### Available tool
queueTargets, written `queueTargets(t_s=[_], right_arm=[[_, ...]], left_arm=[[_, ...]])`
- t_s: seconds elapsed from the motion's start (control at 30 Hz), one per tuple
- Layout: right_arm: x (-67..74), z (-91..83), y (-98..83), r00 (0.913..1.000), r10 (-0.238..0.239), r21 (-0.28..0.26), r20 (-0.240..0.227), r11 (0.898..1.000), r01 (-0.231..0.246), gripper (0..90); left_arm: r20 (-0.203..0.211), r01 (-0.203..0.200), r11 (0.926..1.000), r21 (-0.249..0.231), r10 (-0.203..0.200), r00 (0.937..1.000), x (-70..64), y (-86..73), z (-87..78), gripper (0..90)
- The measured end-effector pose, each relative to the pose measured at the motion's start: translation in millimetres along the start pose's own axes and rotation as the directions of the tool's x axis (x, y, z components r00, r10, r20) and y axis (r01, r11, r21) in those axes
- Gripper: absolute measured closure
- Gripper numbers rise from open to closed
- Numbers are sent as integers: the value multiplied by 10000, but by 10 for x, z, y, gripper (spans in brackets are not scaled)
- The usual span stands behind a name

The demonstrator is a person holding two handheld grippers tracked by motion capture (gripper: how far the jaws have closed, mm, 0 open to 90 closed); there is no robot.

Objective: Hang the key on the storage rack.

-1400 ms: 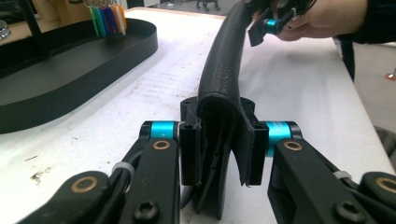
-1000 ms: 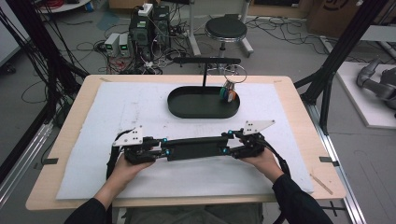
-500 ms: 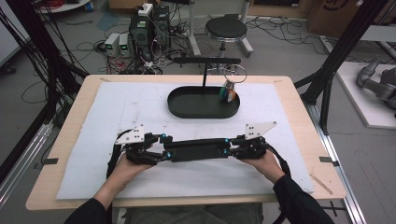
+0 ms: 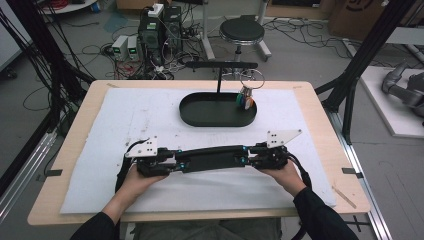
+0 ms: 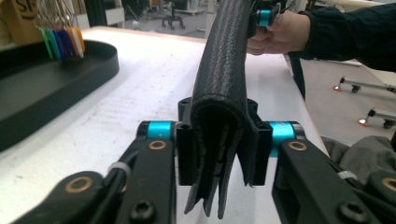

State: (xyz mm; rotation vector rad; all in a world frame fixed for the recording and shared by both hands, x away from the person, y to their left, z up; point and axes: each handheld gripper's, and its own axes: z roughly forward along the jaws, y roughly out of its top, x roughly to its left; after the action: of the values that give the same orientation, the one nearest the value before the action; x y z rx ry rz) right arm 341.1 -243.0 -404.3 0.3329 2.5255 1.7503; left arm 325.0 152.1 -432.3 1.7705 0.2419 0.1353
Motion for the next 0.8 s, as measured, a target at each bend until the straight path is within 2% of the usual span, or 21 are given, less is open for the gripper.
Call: queueTargets(t_s=[0.13, 0.23, 0.3, 0.33, 0.43, 0.5, 0.57, 0.63, 0.67, 0.7, 0.73, 0.8], right_arm=[[-2, -18, 4, 9999, -5, -54, 141, 10000, 6, 717], [-11, -63, 18, 9993, 73, -78, 362, 9999, -70, 611], [-22, -117, 33, 9979, 10, -83, 654, 10000, -5, 532], [-25, -143, 35, 9973, 102, -162, 733, 9998, -91, 521], [-64, -272, 32, 9887, 168, -391, 1491, 9992, -111, 444], [-93, -350, 22, 9743, 344, -393, 2228, 9989, -263, 429], [-119, -419, -4, 9498, 484, -326, 3091, 9987, -402, 419], [-146, -476, -42, 9337, 490, -277, 3546, 9987, -419, 429], [-146, -497, -58, 9204, 544, -231, 3872, 9985, -493, 429], [-154, -511, -67, 9118, 599, -194, 4063, 9982, -570, 428], [-167, -531, -75, 8995, 728, -202, 4309, 9973, -710, 427], [-178, -556, -86, 8750, 805, -291, 4773, 9967, -759, 421]], left_arm=[[-49, -258, 9997, -19, 258, 9997, -22, 66, -1, 741], [-227, -310, 9994, -121, 308, 9993, -6, 135, -13, 743], [-388, -228, 9994, -255, 218, 9990, 15, 178, -26, 743], [-535, -154, 9993, -333, 136, 9985, 36, 213, -35, 743], [-1040, -149, 9995, -271, 120, 9945, 94, 306, -32, 743], [-1324, -174, 9996, -201, 146, 9911, 146, 364, -11, 743], [-1558, -118, 9998, -163, 91, 9877, 205, 416, 22, 744], [-1721, -148, 9998, -148, 121, 9850, 272, 467, 64, 744], [-1753, -170, 9998, -102, 149, 9844, 301, 489, 80, 744], [-1907, -246, 9997, -2, 241, 9814, 343, 526, 107, 744], [-2026, -250, 9997, 39, 253, 9789, 375, 553, 131, 744], [-2184, -161, 9999, 30, 163, 9757, 444, 598, 170, 743]])
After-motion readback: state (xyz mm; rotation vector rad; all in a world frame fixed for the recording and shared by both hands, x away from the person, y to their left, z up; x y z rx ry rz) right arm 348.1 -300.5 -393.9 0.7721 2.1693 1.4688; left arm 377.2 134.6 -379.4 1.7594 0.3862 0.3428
